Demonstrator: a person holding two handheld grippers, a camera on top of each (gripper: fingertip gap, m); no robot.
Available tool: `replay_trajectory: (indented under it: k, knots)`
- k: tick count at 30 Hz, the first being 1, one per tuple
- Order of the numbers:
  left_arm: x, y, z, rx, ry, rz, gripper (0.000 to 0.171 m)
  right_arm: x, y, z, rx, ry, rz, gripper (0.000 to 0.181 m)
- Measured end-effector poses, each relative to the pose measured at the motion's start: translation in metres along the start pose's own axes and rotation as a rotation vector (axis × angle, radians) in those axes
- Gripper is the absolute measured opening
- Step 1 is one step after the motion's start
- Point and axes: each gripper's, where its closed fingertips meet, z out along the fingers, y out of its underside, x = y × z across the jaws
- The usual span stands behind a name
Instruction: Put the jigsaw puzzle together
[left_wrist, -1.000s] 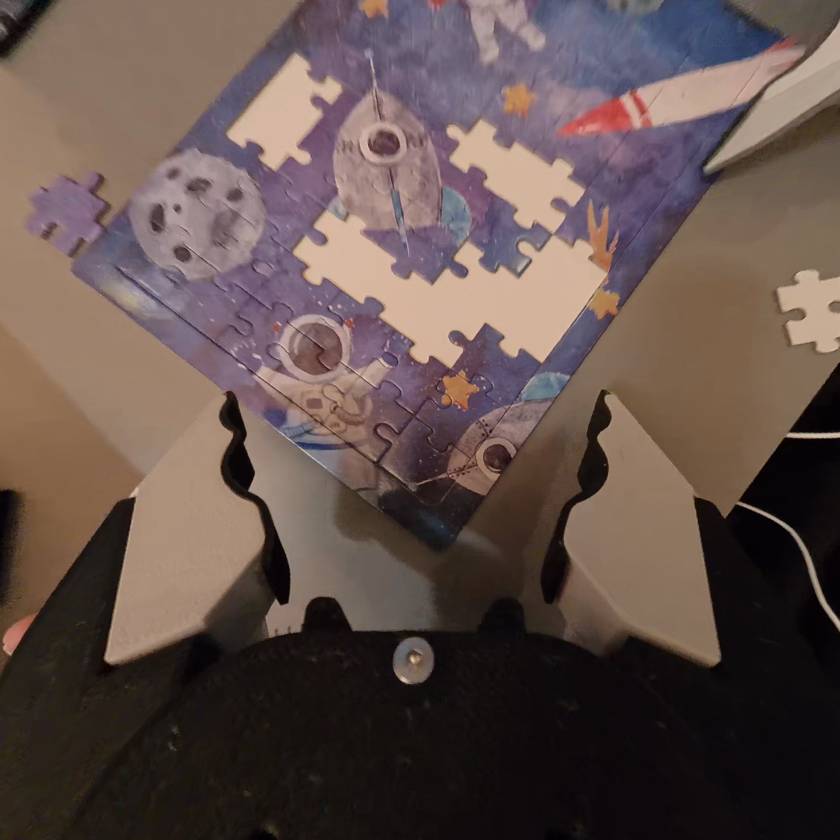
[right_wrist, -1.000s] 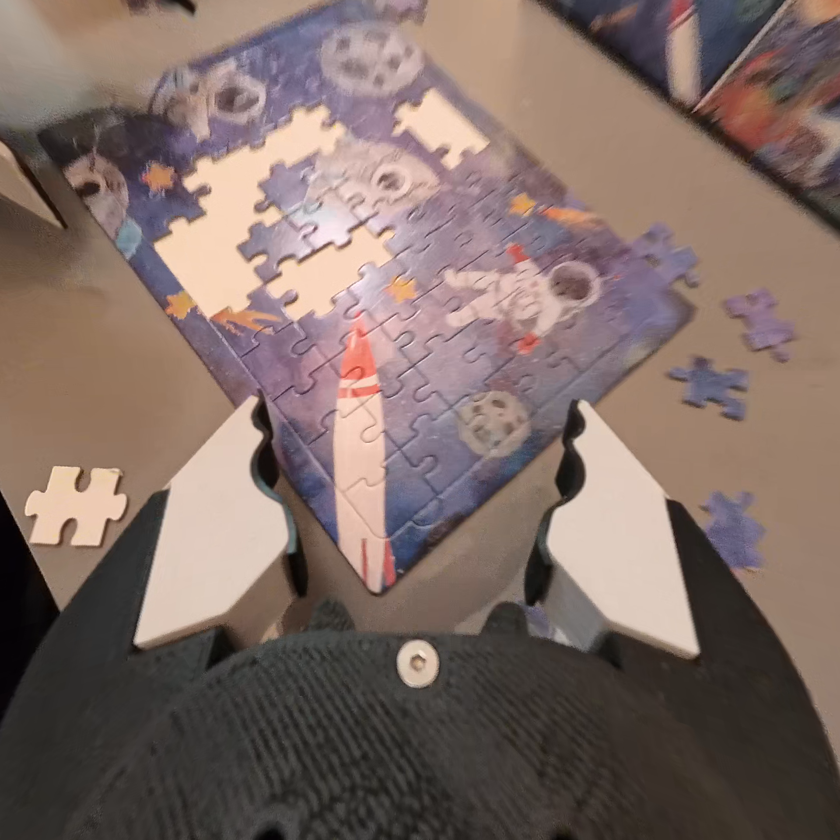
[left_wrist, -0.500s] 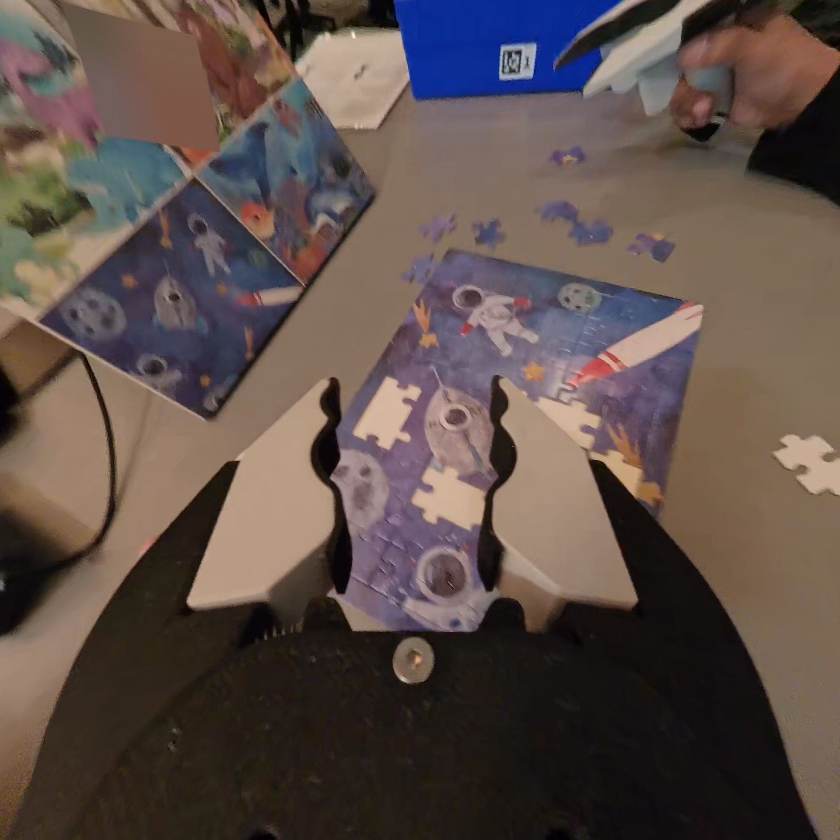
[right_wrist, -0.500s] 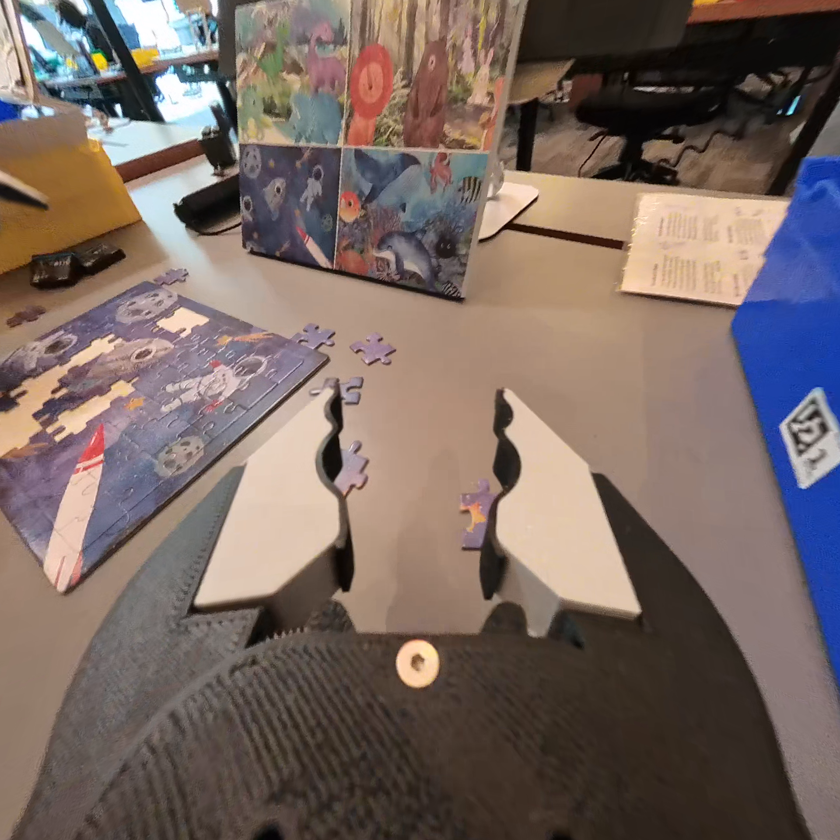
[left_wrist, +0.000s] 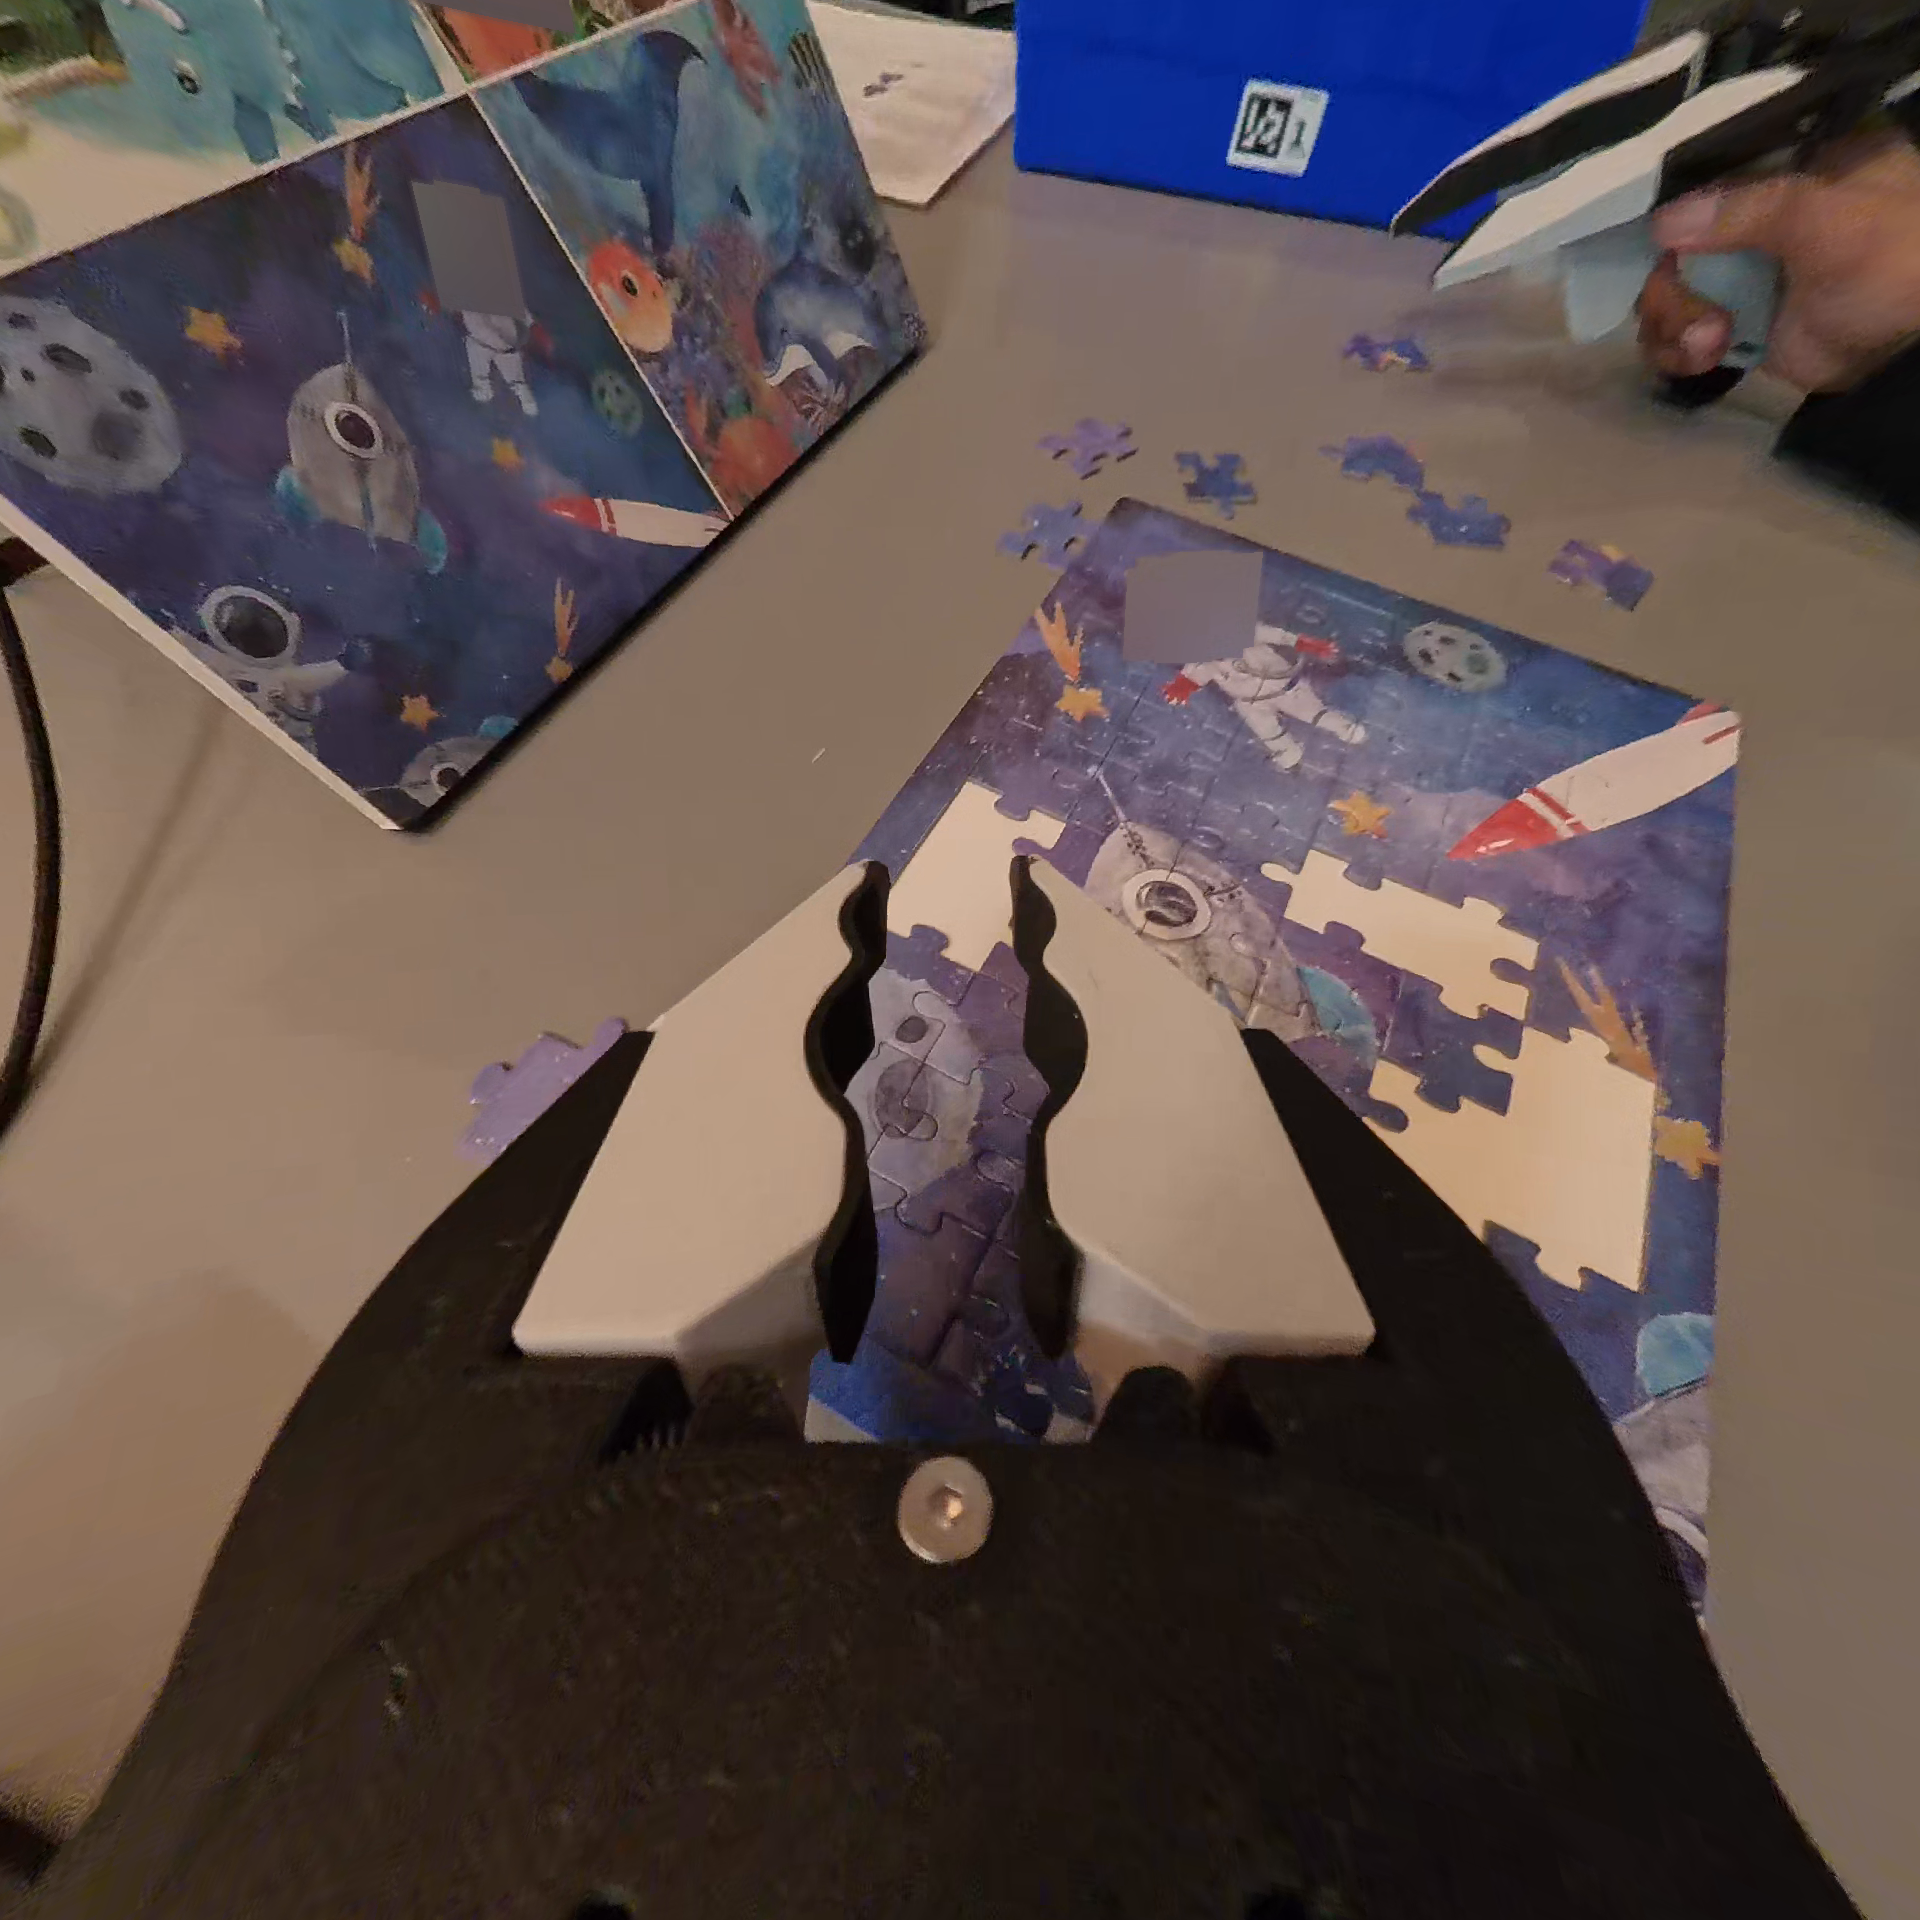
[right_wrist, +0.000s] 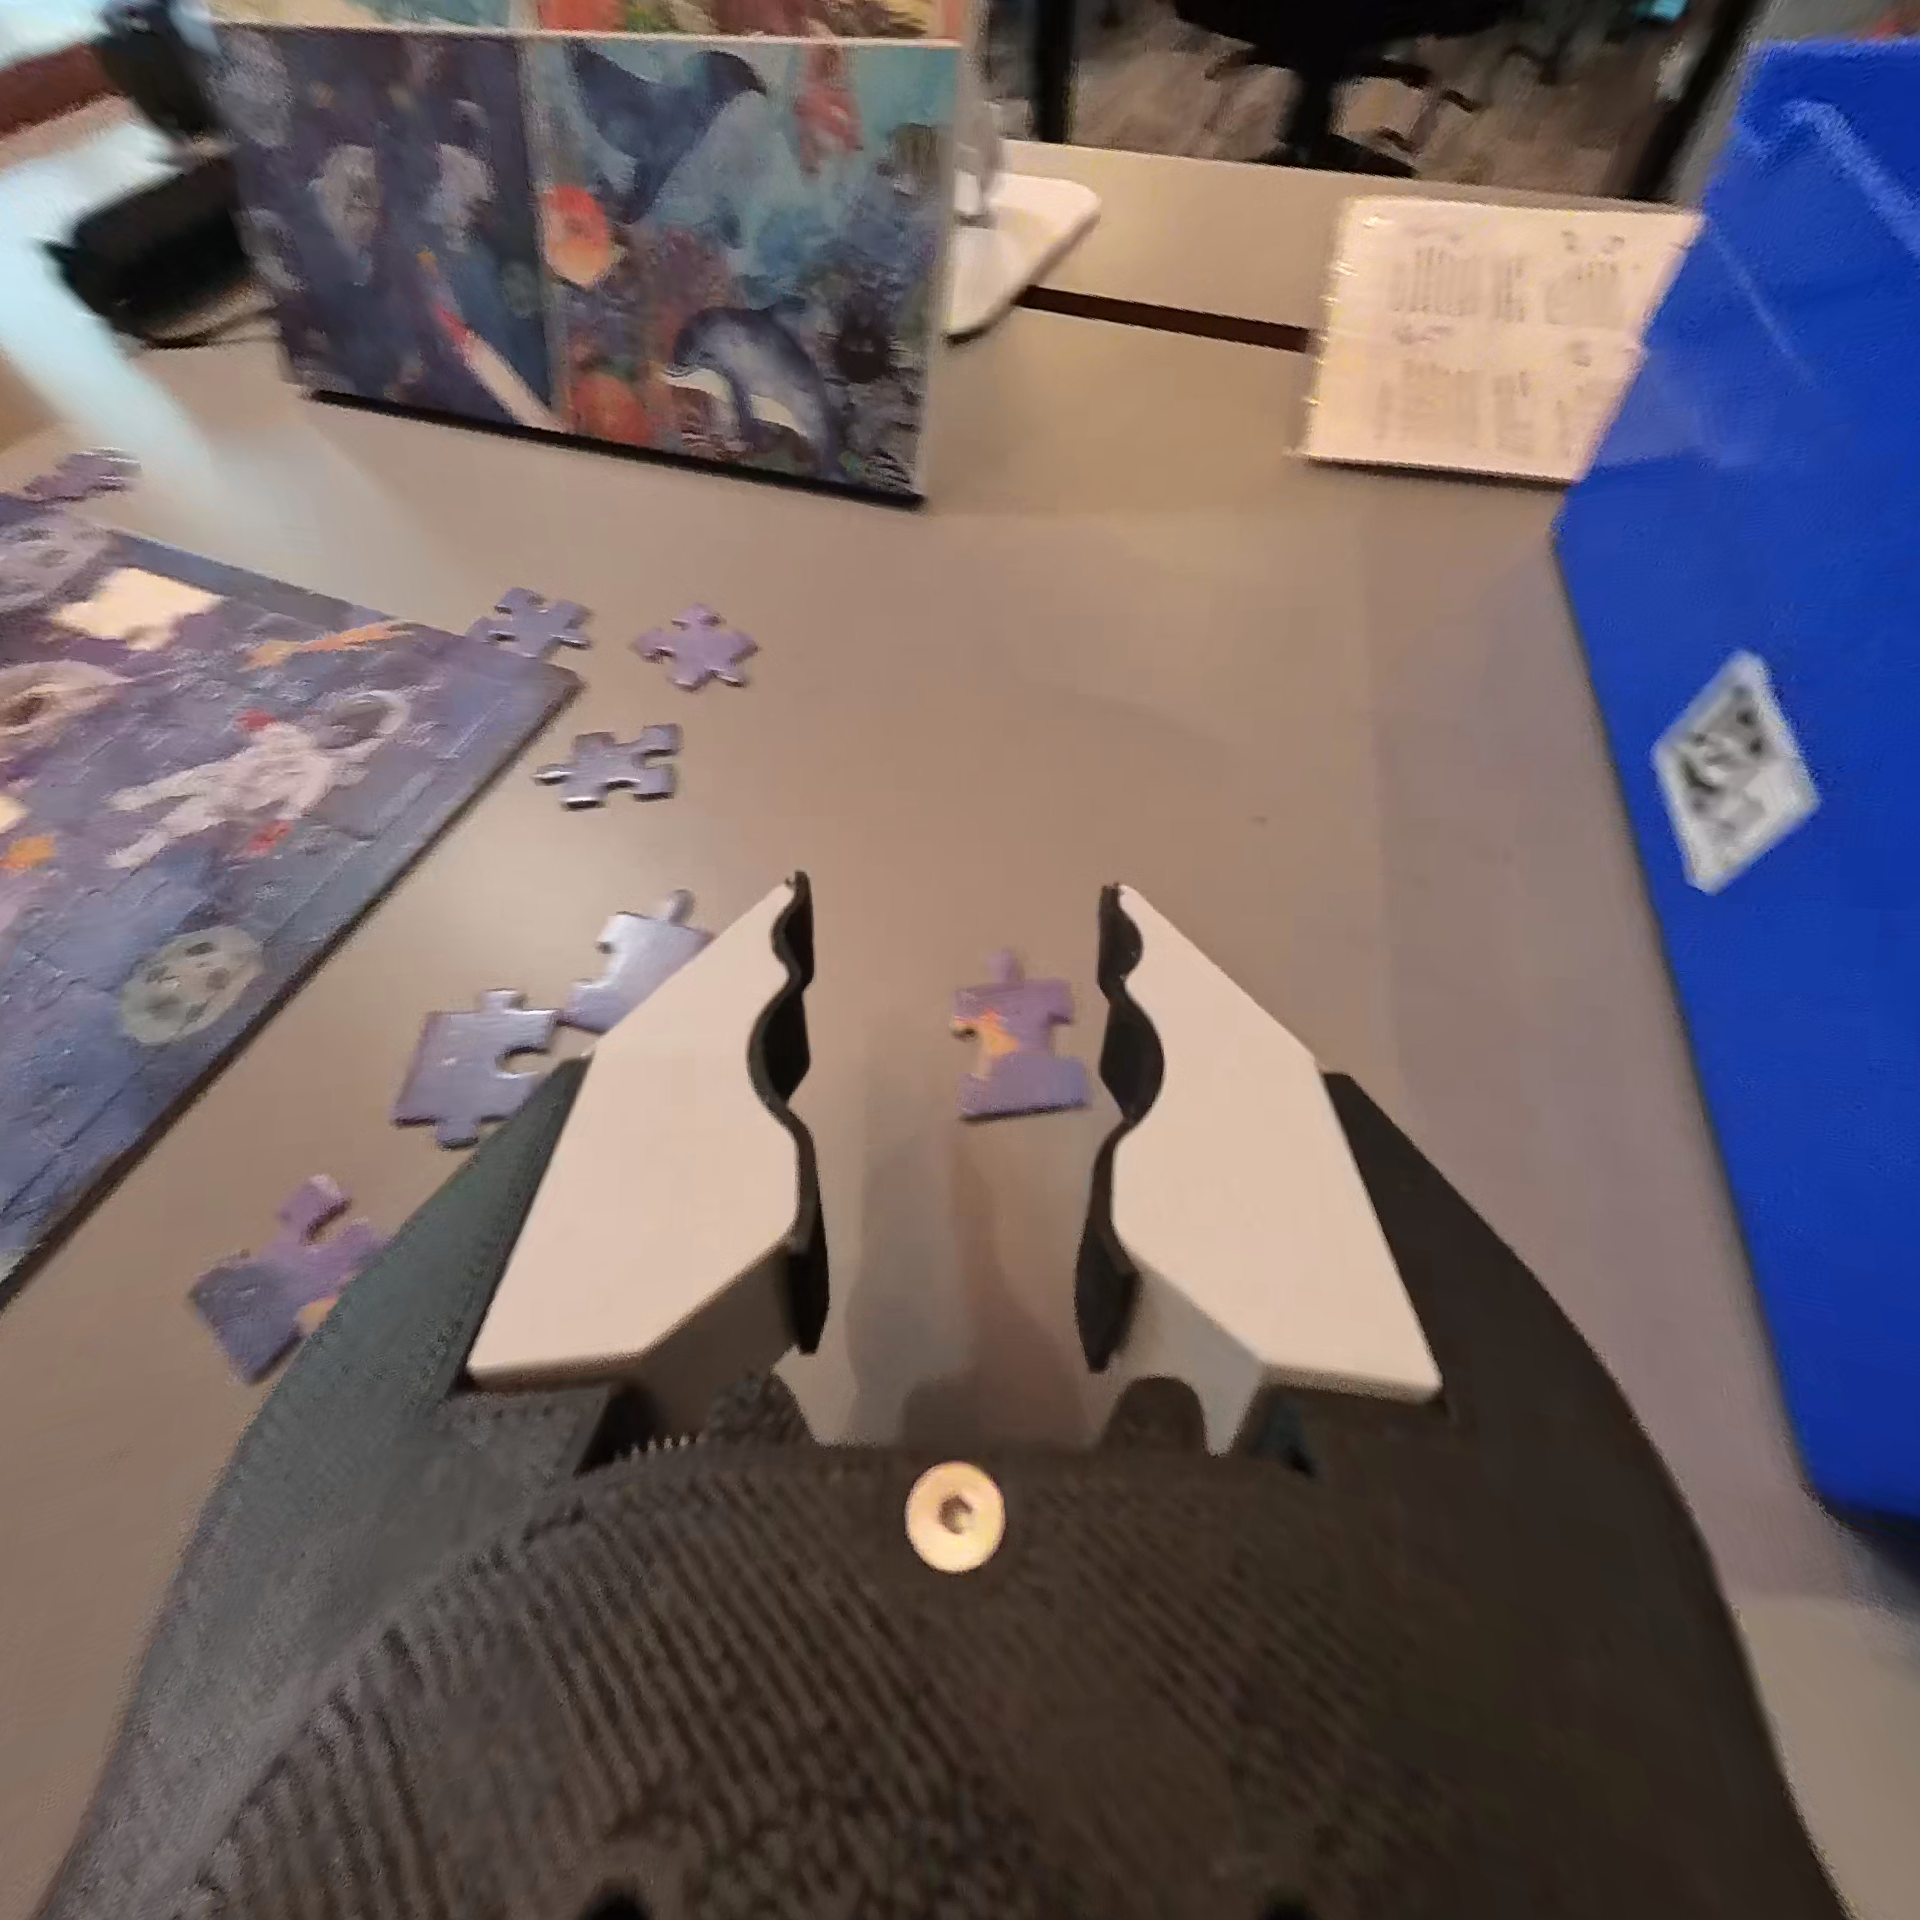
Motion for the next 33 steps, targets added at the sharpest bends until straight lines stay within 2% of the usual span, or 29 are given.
replay_trajectory:
  k: [3, 9, 14, 17, 22, 24, 26, 29, 33]
  knots:
    - [0.002, 0.001, 0.000, 0.004, 0.008, 0.001, 0.022, 0.033, 0.015, -0.006, -0.074, 0.159, 0.031, 0.054]
    - [0.001, -0.005, 0.000, 0.018, -0.062, 0.090, 0.022, 0.045, 0.038, -0.006, -0.200, 0.187, 0.077, 0.054]
    - [0.002, -0.024, -0.009, 0.110, -0.113, 0.107, 0.022, 0.029, 0.042, -0.001, -0.237, 0.107, 0.049, 0.055]
    - [0.007, -0.026, -0.008, 0.121, -0.109, 0.106, 0.022, 0.017, 0.042, -0.002, -0.233, 0.050, 0.063, 0.037]
    - [0.010, -0.023, -0.004, 0.106, -0.125, 0.140, 0.022, -0.015, 0.044, -0.006, -0.237, -0.112, 0.096, 0.030]
    - [0.010, -0.023, -0.004, 0.105, -0.128, 0.145, 0.022, -0.025, 0.044, -0.008, -0.241, -0.175, 0.103, 0.033]
    - [0.010, -0.024, -0.004, 0.110, -0.128, 0.146, 0.022, -0.022, 0.038, -0.008, -0.210, -0.177, 0.117, 0.044]
    - [0.008, -0.022, -0.004, 0.108, -0.127, 0.141, 0.022, -0.017, 0.021, -0.014, -0.114, -0.208, 0.012, 0.056]
    - [0.007, -0.021, -0.003, 0.113, -0.119, 0.135, 0.022, 0.002, 0.023, -0.010, -0.138, -0.284, -0.260, 0.057]
